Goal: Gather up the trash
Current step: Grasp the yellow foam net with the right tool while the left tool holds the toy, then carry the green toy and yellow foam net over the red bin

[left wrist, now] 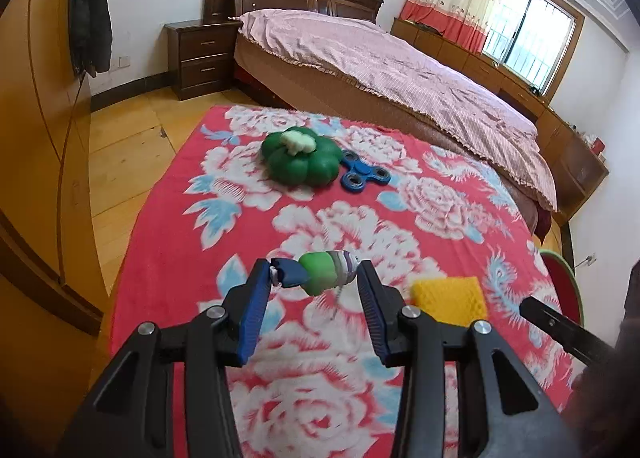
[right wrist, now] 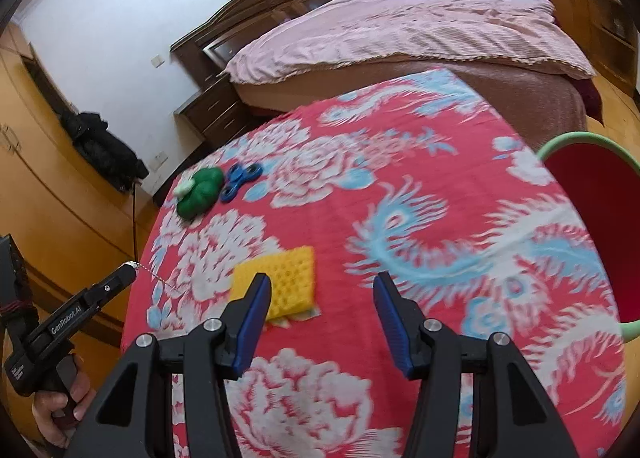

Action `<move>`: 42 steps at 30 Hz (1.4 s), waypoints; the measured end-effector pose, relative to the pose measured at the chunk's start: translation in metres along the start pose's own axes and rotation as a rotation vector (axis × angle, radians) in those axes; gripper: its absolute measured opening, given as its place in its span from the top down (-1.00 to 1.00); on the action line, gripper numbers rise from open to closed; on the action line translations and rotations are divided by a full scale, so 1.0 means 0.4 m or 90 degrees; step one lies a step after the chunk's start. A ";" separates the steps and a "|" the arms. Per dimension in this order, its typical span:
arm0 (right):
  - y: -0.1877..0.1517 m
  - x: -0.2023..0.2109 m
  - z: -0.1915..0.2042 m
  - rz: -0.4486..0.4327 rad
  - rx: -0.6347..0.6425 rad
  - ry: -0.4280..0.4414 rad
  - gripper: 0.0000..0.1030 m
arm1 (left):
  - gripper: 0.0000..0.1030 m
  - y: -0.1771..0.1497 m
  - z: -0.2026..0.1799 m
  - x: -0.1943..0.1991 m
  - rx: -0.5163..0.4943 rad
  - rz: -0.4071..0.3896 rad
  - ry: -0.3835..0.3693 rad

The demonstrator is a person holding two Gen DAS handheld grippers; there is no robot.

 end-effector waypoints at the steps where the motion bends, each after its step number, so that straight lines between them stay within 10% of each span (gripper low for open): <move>1: -0.003 -0.009 0.009 0.004 0.004 -0.001 -0.10 | 0.13 -0.004 0.011 -0.002 0.001 0.003 0.000; 23: -0.032 -0.140 0.088 0.051 0.052 -0.038 -0.08 | 0.13 -0.023 0.082 -0.046 0.028 0.013 -0.013; 33: -0.023 -0.133 0.087 0.035 0.052 -0.039 0.78 | 0.13 -0.028 0.085 -0.037 0.039 0.012 -0.015; 42: -0.004 -0.075 0.110 -0.006 0.059 -0.017 0.81 | 0.13 -0.026 0.065 0.005 0.036 -0.004 -0.022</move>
Point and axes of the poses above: each gripper's, at about its wrist camera, not at the fingertips, and x roughly against the way its jaws point, z to its left, y to its top, the point moved 9 cm from there along -x, roughly the way its jaws point, and after that the axes turned 11 degrees about x, right-handed, at the moved point
